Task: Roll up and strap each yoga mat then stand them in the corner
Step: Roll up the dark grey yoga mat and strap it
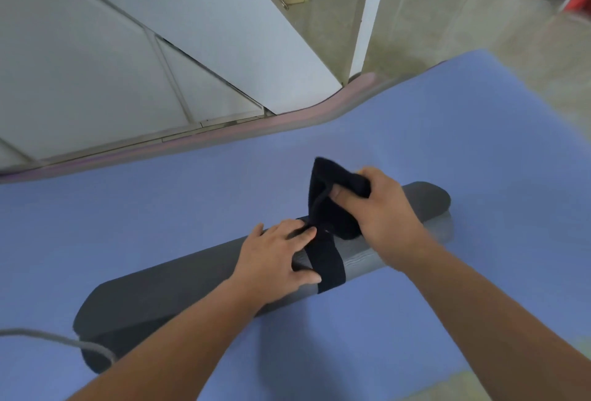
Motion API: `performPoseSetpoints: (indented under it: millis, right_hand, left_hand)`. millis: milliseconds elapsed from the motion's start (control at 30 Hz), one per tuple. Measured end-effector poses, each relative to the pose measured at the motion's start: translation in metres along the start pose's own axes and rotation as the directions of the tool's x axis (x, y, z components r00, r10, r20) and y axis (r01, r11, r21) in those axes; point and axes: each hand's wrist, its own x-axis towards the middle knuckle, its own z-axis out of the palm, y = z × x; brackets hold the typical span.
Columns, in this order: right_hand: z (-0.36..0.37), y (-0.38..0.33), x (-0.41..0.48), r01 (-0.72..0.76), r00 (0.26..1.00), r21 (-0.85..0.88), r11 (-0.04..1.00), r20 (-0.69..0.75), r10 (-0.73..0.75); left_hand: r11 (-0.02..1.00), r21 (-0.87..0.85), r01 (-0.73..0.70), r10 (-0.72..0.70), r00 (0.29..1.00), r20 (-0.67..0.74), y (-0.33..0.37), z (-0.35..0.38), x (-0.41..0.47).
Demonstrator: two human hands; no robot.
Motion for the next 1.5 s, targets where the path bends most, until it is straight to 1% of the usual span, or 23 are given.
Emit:
performPoseSetpoints:
  millis: [133,200,300,367,500,633,700,733,767,833,900,933,1000,1067,1100,1167,1233,1333,1433,1500]
  right_hand:
    - [0.004,0.016,-0.011,-0.026,0.999,0.002,1.0,0.029,0.026]
    - [0.002,0.012,-0.009,-0.013,1.0,0.032,0.999,0.017,0.012]
    - [0.002,-0.005,0.002,0.027,0.999,0.063,0.998,-0.041,-0.025]
    - [0.005,-0.012,0.008,0.045,0.999,0.049,0.998,-0.031,-0.043]
    - [0.011,-0.009,0.006,0.04,0.999,0.038,0.998,0.008,-0.041]
    - [0.015,0.002,-0.005,0.075,0.994,-0.057,0.996,0.085,-0.07]
    - [0.018,0.017,-0.016,0.065,0.99,-0.057,0.996,0.132,-0.057]
    - [0.018,0.026,-0.021,0.056,0.987,-0.055,0.997,0.154,-0.047]
    - [0.016,0.033,-0.026,0.055,0.983,-0.066,0.996,0.176,-0.043]
    - [0.012,0.046,-0.031,0.074,0.971,-0.107,0.992,0.236,-0.047]
    - [0.009,0.059,-0.033,0.102,0.955,-0.155,0.983,0.291,-0.053]
    - [0.009,0.067,-0.033,0.156,0.944,-0.218,0.963,0.321,-0.08]
    - [0.012,0.082,-0.034,0.318,0.909,-0.36,0.877,0.38,-0.173]
    - [0.015,0.095,-0.031,0.441,0.865,-0.424,0.791,0.437,-0.248]
    - [0.016,0.101,-0.029,0.478,0.845,-0.439,0.761,0.466,-0.262]
    - [0.016,0.112,-0.026,0.523,0.821,-0.46,0.717,0.497,-0.281]
    - [0.019,0.122,-0.026,0.556,0.802,-0.461,0.692,0.517,-0.3]
    - [0.021,0.131,-0.028,0.595,0.782,-0.479,0.645,0.529,-0.33]
    - [0.018,0.14,-0.031,0.596,0.792,-0.506,0.623,0.501,-0.349]
    - [0.012,0.145,-0.04,0.573,0.799,-0.498,0.651,0.514,-0.311]
  left_hand:
    - [0.999,0.019,-0.043,0.044,0.997,-0.07,-0.003,0.004,-0.002]
    - [0.999,0.015,-0.032,0.033,0.996,-0.078,-0.004,0.008,-0.004]
    - [1.0,-0.02,-0.002,0.001,0.999,-0.051,-0.003,0.01,-0.005]
    - [0.996,-0.089,0.006,-0.009,0.999,-0.042,-0.002,0.006,-0.004]
    - [0.992,-0.124,0.034,-0.037,0.999,-0.016,-0.002,0.0,-0.002]
    - [0.975,-0.194,0.11,-0.103,0.994,0.049,0.002,-0.015,0.002]
    - [0.953,-0.259,0.154,-0.139,0.987,0.076,0.002,-0.023,0.004]
    - [0.946,-0.289,0.147,-0.135,0.989,0.061,0.002,-0.023,0.005]
    - [0.95,-0.286,0.125,-0.117,0.992,0.048,0.0,-0.022,0.005]
    - [0.97,-0.216,0.114,-0.098,0.992,0.085,-0.006,-0.019,0.008]
    - [0.975,-0.185,0.126,-0.105,0.987,0.119,-0.014,-0.014,0.012]
    - [0.971,-0.191,0.143,-0.119,0.984,0.129,-0.016,-0.014,0.015]
    - [0.962,-0.214,0.17,-0.136,0.977,0.166,-0.018,-0.016,0.021]
    - [0.957,-0.221,0.186,-0.144,0.97,0.194,-0.023,-0.017,0.026]
    - [0.951,-0.232,0.203,-0.156,0.966,0.207,-0.026,-0.018,0.028]
    - [0.929,-0.293,0.225,-0.164,0.962,0.221,-0.031,-0.019,0.032]
    - [0.912,-0.352,0.212,-0.136,0.964,0.228,-0.035,-0.021,0.033]
    - [0.949,-0.292,0.12,-0.034,0.958,0.284,-0.039,-0.022,0.038]
    - [0.965,-0.245,0.096,-0.013,0.947,0.32,-0.041,-0.021,0.041]
    - [0.967,-0.237,0.097,-0.016,0.947,0.321,-0.042,-0.019,0.042]
